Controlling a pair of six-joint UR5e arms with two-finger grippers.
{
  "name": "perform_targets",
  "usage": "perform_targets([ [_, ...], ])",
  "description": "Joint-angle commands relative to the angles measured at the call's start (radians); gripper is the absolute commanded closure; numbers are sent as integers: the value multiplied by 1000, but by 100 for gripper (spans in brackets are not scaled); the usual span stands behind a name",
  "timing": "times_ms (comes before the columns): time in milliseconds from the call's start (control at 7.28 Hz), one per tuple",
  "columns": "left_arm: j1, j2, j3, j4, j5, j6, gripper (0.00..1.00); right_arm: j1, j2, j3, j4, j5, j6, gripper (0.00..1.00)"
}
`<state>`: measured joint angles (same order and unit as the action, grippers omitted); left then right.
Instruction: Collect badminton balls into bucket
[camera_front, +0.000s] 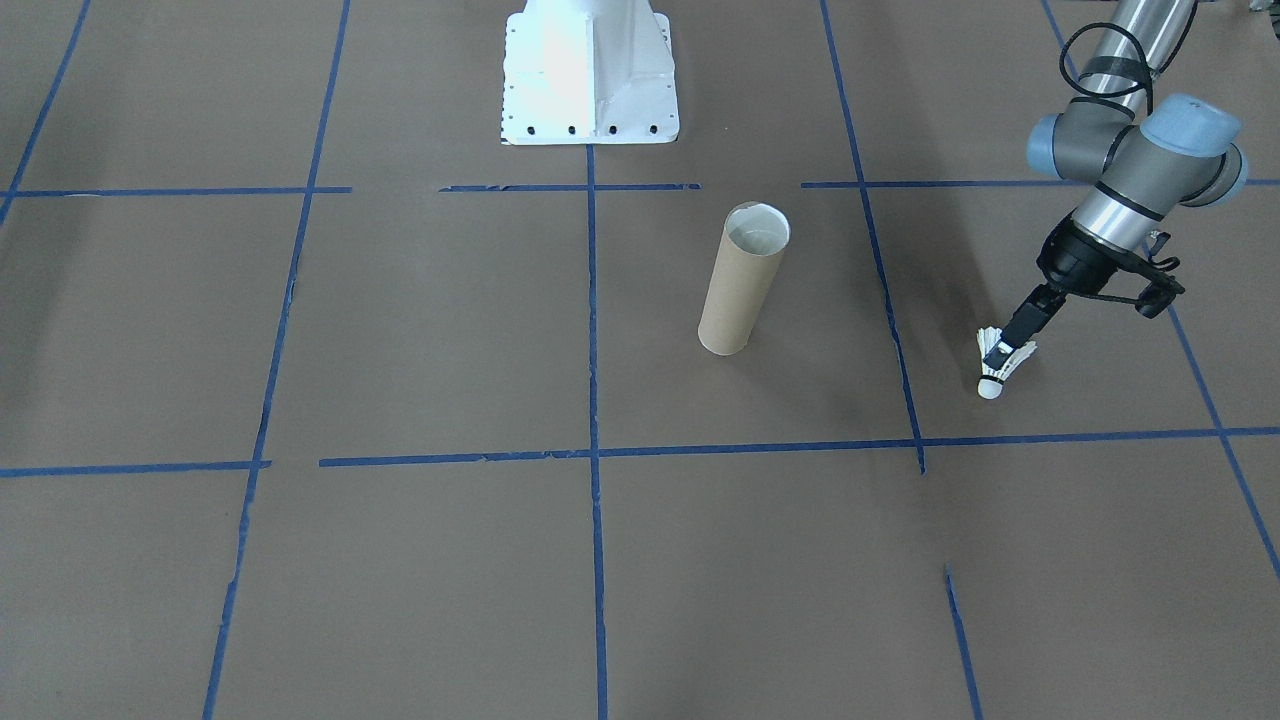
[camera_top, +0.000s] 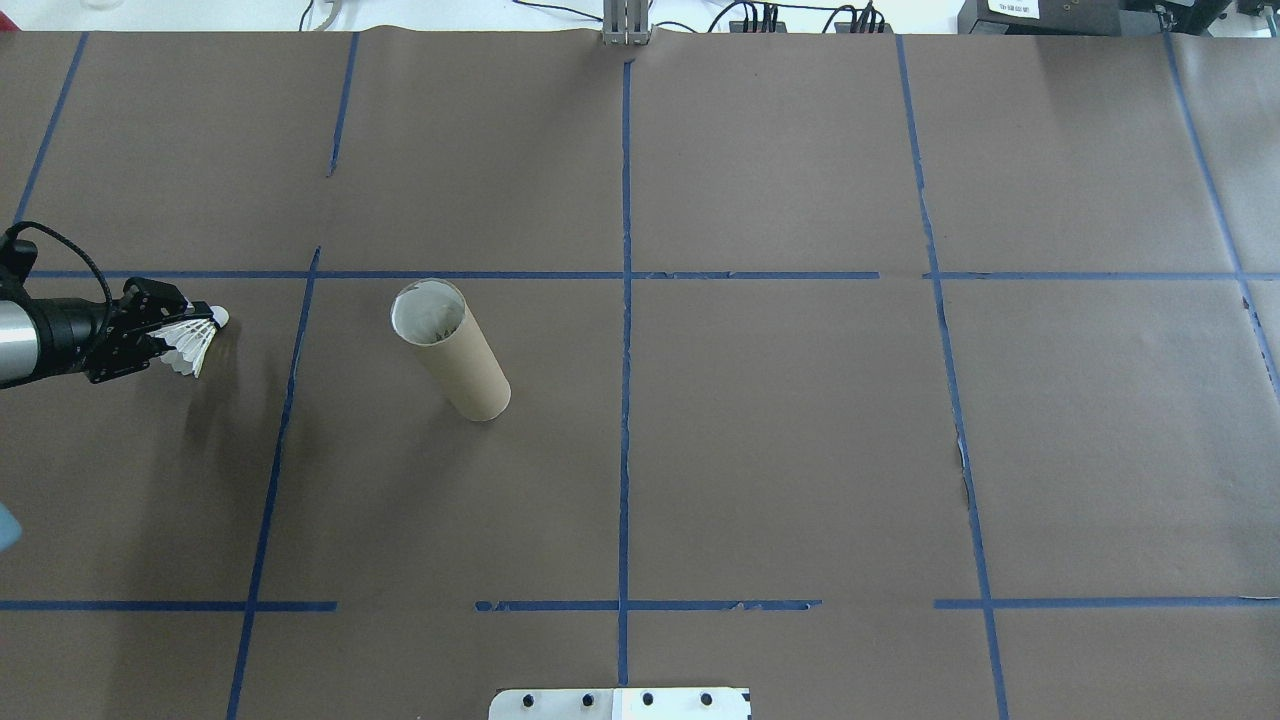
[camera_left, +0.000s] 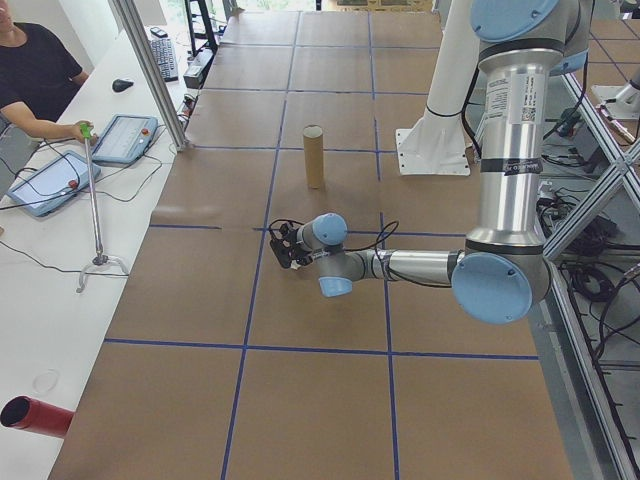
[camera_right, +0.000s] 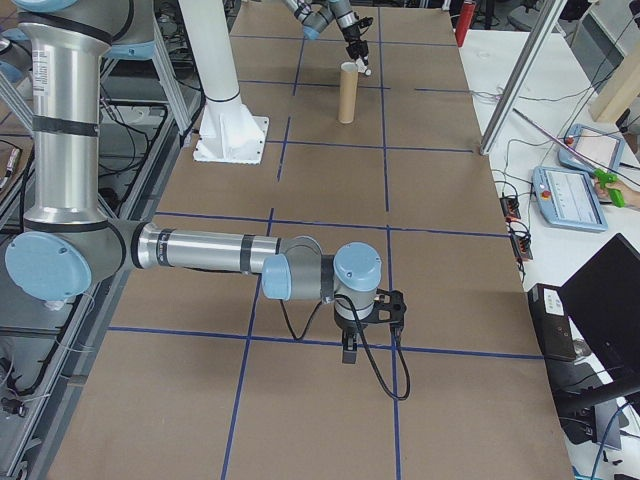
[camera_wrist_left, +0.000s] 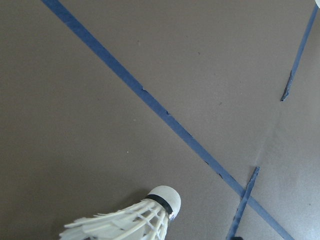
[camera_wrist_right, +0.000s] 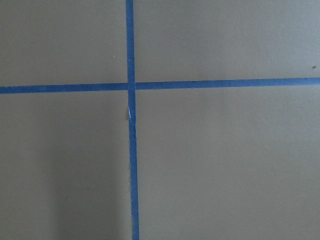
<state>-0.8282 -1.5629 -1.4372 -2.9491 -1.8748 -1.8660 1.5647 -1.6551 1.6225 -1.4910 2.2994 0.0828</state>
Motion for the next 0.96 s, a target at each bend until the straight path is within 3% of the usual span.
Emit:
perform_targets([
  [0,-2,9,-6,-7,-6,13,100,0,0,0,0,0,0,0],
  [137,-2,11,-3,-34,-12,14,100,0,0,0,0,0,0,0],
  [275,-5,14,-15,-38,-50,31,100,0,0,0,0,0,0,0],
  [412,-17,14,-37,-36,-166,53,100,0,0,0,0,0,0,0],
  [687,-170,6,-78,-21,-388,57,100,0,0,0,0,0,0,0],
  [824,-193,1,-106,-19,-483,57,100,0,0,0,0,0,0,0],
])
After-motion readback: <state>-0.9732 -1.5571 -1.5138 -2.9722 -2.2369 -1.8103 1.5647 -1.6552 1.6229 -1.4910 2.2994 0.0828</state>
